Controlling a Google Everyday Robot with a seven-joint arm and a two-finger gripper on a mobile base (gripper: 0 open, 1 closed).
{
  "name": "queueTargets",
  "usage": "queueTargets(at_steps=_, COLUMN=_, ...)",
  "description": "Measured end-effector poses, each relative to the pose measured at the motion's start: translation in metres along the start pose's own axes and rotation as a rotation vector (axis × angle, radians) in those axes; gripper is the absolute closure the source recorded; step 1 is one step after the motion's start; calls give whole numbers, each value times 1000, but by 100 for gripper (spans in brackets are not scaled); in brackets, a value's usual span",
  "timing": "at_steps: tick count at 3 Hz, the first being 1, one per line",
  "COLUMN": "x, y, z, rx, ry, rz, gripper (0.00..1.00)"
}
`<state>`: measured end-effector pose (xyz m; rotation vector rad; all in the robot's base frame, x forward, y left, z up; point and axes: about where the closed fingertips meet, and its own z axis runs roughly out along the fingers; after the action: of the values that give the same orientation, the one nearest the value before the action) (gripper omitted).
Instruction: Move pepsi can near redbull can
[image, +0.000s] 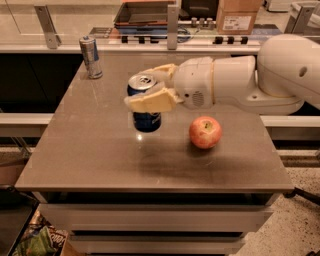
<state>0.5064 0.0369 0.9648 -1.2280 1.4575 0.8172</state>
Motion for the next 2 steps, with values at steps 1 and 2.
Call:
queueTargets(at_steps=1, x=-12, y=-34, z=-13, rx=48, ry=2, rz=-8, gripper=100)
queueTargets(at_steps=2, x=-21, y=-85, z=-18, rx=141, ry=8, rz=-35, gripper=100)
